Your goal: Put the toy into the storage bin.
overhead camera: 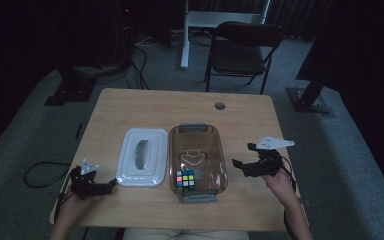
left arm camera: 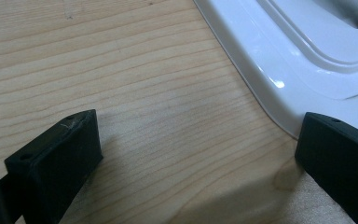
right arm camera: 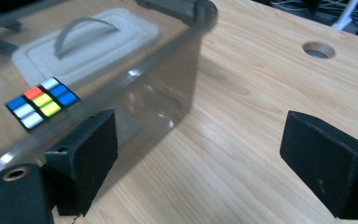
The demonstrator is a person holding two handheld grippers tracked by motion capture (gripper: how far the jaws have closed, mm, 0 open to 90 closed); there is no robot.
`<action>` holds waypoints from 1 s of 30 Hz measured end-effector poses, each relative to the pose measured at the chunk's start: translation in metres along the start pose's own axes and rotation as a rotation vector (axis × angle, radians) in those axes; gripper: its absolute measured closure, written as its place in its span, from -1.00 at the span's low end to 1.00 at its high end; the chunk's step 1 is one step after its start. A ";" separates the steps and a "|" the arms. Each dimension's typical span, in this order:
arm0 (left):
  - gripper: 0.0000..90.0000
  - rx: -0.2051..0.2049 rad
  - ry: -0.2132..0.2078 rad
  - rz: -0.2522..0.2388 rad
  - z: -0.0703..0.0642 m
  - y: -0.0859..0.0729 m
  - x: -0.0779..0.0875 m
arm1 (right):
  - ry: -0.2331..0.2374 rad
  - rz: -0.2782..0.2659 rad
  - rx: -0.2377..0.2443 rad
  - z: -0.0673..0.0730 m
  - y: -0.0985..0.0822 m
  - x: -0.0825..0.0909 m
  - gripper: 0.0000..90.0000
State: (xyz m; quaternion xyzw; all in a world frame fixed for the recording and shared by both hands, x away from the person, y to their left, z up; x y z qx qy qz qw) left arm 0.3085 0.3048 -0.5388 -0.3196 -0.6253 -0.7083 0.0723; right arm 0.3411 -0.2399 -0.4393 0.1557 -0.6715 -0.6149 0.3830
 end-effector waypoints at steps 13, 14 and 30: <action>-0.98 0.014 0.017 -0.002 -0.002 -0.001 0.001 | -0.068 0.049 -0.081 -0.017 -0.058 -0.005 -0.75; -0.98 0.015 0.019 -0.002 -0.002 -0.001 0.001 | -0.074 0.052 -0.081 -0.017 -0.063 -0.006 -0.75; -0.99 0.007 0.010 -0.003 -0.003 -0.001 0.002 | -0.218 0.117 -0.045 -0.012 -0.098 -0.014 -0.75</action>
Point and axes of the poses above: each handheld gripper's, and its own axes: x roughly backward along the jaws, y roughly out of its top, z roughly to its left, the point moved 2 cm from there along -x, roughly forward along the jaws, and after that the axes turned 14 degrees about -z, right-handed, at the moved point
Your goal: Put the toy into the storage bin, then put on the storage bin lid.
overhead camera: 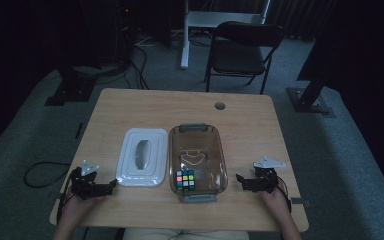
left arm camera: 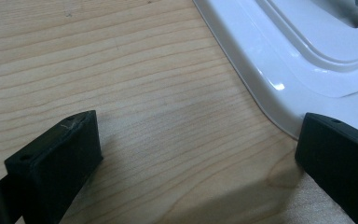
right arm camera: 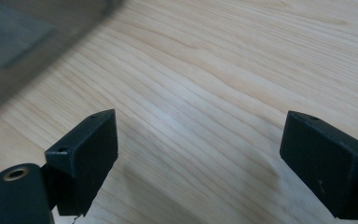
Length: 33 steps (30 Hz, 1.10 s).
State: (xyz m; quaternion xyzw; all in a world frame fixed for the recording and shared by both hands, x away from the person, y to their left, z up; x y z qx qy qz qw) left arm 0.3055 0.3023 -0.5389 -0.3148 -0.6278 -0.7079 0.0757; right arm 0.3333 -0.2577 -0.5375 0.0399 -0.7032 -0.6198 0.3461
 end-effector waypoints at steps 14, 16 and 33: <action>-0.99 0.003 0.002 -0.001 0.000 0.000 0.000 | -0.125 0.066 -0.063 -0.007 -0.009 0.009 -0.75; -0.99 0.003 0.002 -0.001 0.000 0.000 0.000 | -0.124 0.066 -0.062 -0.007 -0.009 0.009 -0.75; -0.98 0.010 0.013 0.014 0.000 0.000 0.001 | -0.124 0.065 -0.063 -0.007 -0.009 0.009 -0.75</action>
Point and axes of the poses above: each handheld gripper's, and its own axes: x roughly backward along the jaws, y roughly out of its top, z roughly to its left, the point moved 2 cm from there along -x, roughly forward along the jaws, and after that the axes turned 14 degrees about -z, right-handed, at the moved point
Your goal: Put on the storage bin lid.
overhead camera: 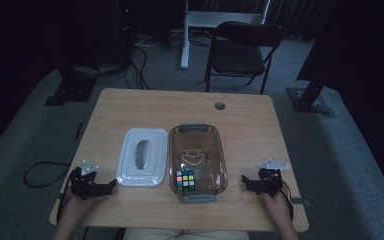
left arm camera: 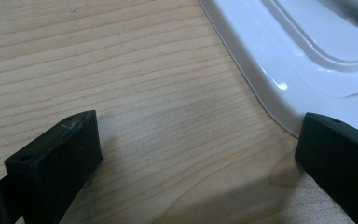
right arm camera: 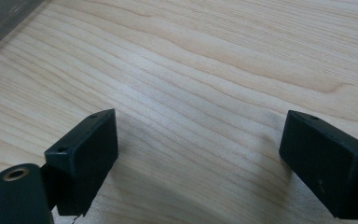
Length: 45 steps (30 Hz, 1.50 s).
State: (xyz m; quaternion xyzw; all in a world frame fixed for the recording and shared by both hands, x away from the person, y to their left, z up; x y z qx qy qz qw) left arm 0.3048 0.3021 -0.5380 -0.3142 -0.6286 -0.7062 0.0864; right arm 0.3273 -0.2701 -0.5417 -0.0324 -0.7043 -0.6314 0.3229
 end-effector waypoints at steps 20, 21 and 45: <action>-0.98 0.014 -0.060 0.037 -0.011 0.013 -0.001 | 0.003 0.000 0.001 0.000 0.000 0.000 -0.75; -0.98 0.014 -0.064 0.037 -0.012 0.015 -0.001 | 0.003 0.000 0.001 0.000 0.000 0.000 -0.75; -0.98 -0.018 -0.132 -0.019 -0.052 0.066 -0.022 | 0.003 0.000 0.002 0.000 0.000 0.001 -0.75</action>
Point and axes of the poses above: each handheld gripper's, and its own axes: x roughly backward along the jaws, y roughly out of its top, z roughly to its left, the point moved 2 cm from there along -x, roughly forward along the jaws, and after that the axes turned 14 degrees about -z, right-handed, at the moved point
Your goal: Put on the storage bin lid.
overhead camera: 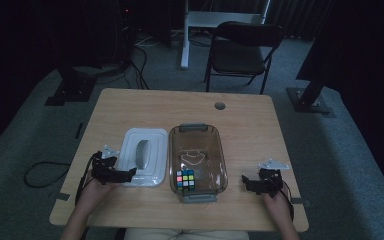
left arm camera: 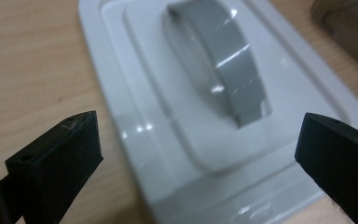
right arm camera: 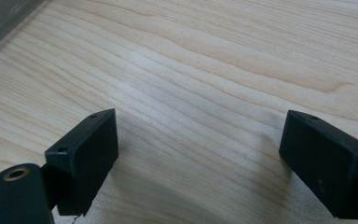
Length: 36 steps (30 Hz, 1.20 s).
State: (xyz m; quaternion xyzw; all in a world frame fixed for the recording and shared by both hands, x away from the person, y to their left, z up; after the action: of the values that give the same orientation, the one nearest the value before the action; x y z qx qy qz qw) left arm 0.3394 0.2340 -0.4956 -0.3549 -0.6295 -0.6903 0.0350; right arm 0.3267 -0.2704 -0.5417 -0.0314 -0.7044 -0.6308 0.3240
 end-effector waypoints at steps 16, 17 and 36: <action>-0.90 0.012 -0.016 0.027 -0.013 0.019 -0.039 | 0.000 0.001 0.000 0.000 0.000 0.000 -0.75; -0.90 0.017 -0.016 0.029 -0.012 0.019 -0.041 | 0.000 0.001 0.000 0.000 0.000 0.000 -0.75; 0.16 0.072 -0.032 0.047 -0.009 0.021 -0.057 | 0.000 0.001 -0.001 0.000 0.000 0.000 -0.75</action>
State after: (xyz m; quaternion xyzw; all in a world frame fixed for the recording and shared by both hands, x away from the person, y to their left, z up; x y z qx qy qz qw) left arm 0.3882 0.1991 -0.5075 -0.3791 -0.6458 -0.6606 0.0538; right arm 0.3267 -0.2703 -0.5417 -0.0318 -0.7042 -0.6309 0.3241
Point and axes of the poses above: each handheld gripper's, and its own axes: x roughly backward along the jaws, y roughly out of its top, z roughly to its left, the point moved 2 cm from there along -x, roughly forward along the jaws, and after that the axes turned 14 degrees about -z, right-handed, at the moved point
